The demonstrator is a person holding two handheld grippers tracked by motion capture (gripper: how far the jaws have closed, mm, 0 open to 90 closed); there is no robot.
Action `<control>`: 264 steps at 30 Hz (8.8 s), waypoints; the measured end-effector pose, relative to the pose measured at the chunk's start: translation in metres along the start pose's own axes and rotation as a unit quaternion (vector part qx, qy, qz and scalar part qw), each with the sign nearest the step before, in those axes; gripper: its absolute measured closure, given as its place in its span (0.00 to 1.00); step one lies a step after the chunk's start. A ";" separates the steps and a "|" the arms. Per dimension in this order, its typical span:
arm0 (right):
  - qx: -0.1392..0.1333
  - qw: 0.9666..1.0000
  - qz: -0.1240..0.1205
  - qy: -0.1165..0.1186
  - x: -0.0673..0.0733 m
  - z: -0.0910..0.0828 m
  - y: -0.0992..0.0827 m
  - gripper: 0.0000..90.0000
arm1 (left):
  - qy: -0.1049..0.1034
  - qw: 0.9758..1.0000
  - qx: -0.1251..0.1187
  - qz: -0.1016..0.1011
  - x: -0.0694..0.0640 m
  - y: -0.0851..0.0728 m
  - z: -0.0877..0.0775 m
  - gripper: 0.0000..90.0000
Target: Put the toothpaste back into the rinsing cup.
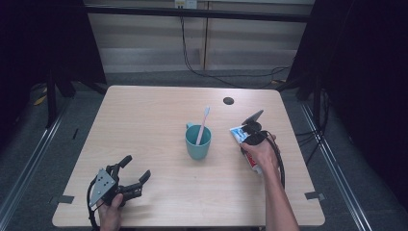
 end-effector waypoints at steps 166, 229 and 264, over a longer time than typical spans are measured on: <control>-0.464 0.839 -0.099 0.266 0.127 -0.137 0.048 0.79 | 0.001 1.000 0.000 -0.003 0.000 0.000 0.000 0.17; -0.409 0.865 -0.082 0.279 0.143 -0.050 0.026 0.77 | 0.000 1.000 0.000 0.000 0.000 0.000 0.000 0.17; -0.398 0.871 -0.115 0.263 0.134 -0.058 0.012 0.75 | 0.003 1.000 0.001 0.000 0.000 0.000 0.000 0.17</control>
Point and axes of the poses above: each handheld gripper's, and its own axes: z roughly forward along the jaws, y roughly out of its top, x roughly to its left, the point moved 5 cm from there along z, roughly forward along the jaws, and after that the axes turned 7 degrees about z, right-handed, at the moved point
